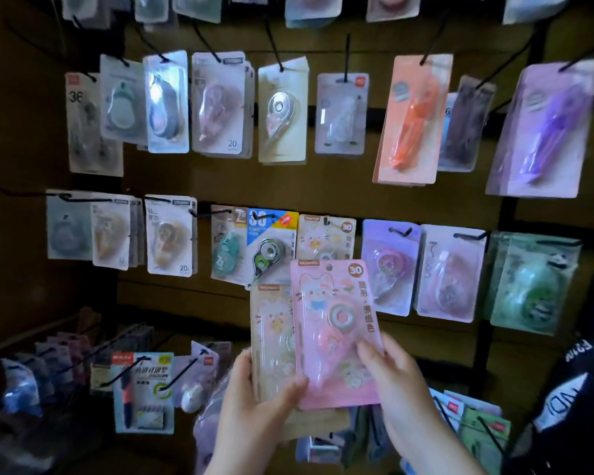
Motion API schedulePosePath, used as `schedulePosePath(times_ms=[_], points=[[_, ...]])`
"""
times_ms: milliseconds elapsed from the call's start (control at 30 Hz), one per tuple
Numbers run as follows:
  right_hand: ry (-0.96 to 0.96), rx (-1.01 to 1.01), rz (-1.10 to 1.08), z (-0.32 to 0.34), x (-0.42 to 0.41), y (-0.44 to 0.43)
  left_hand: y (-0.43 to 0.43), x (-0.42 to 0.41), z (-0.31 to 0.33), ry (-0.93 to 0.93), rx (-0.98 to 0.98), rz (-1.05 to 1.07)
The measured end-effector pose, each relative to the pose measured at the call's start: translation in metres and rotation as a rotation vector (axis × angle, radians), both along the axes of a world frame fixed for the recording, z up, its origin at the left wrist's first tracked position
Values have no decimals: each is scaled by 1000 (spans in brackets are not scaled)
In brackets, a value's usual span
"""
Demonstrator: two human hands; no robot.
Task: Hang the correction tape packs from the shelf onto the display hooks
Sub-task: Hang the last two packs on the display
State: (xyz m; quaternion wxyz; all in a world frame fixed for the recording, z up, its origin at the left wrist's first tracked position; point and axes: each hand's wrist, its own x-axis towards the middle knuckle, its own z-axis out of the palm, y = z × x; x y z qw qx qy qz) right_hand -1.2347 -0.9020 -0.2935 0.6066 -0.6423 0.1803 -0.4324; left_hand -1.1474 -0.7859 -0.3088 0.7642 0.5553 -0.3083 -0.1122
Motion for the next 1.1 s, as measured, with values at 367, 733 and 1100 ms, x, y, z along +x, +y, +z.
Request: schedulePosePath(times_ms=[367, 733, 1100], points=[[-59, -171, -22, 49, 21, 3, 0, 30, 15, 25, -56, -22], [-41, -153, -76, 47, 38, -5, 3, 47, 13, 95, -93, -5], [-7, -68, -170, 45, 56, -15, 7, 55, 10, 74, -102, -3]])
